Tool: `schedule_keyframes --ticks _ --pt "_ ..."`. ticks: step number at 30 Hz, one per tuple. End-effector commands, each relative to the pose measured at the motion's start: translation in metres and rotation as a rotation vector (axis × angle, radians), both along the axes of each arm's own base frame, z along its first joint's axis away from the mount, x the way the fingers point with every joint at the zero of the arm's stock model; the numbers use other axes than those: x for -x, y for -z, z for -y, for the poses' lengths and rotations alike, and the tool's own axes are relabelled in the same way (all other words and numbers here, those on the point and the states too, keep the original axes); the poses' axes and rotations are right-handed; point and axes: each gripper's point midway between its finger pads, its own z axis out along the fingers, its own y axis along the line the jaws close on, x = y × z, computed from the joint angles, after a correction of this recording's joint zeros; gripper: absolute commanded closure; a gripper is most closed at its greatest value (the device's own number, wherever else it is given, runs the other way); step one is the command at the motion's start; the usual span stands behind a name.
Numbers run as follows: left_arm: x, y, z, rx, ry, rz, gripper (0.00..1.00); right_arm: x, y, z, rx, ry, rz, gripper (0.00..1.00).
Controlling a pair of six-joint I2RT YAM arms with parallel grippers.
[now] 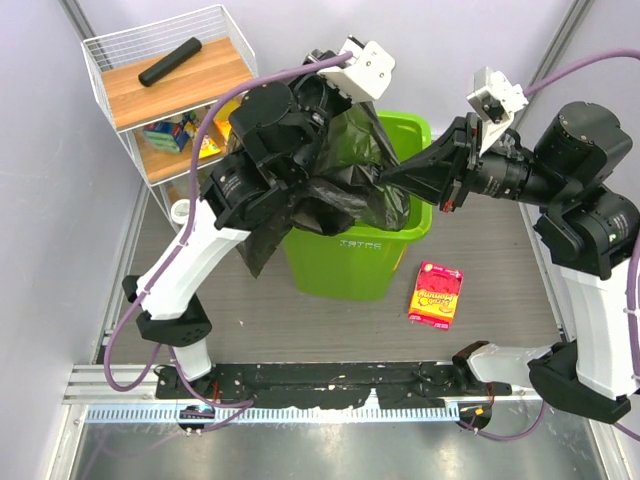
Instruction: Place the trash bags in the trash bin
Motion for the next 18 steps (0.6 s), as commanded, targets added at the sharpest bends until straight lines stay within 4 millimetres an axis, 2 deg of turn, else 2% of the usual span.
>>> schedule_keyframes --ticks 1,8,12,18 --pt "0.0 -0.003 -0.014 -0.026 0.004 0.004 1.0 -0.029 0.004 0.029 0.082 0.26 0.133 0.99" --pt "-0.025 0.025 -0.028 -0.073 0.03 -0.089 1.0 -0.073 0.034 0.063 0.236 0.53 0.164 0.99" --pt "-0.033 0.033 -0.036 -0.083 0.062 -0.124 1.0 -0.093 0.044 0.087 0.321 0.676 0.198 0.99" --pt "-0.048 0.046 -0.039 -0.112 0.063 -0.153 1.0 -0.125 0.055 0.113 0.432 0.828 0.213 0.99"
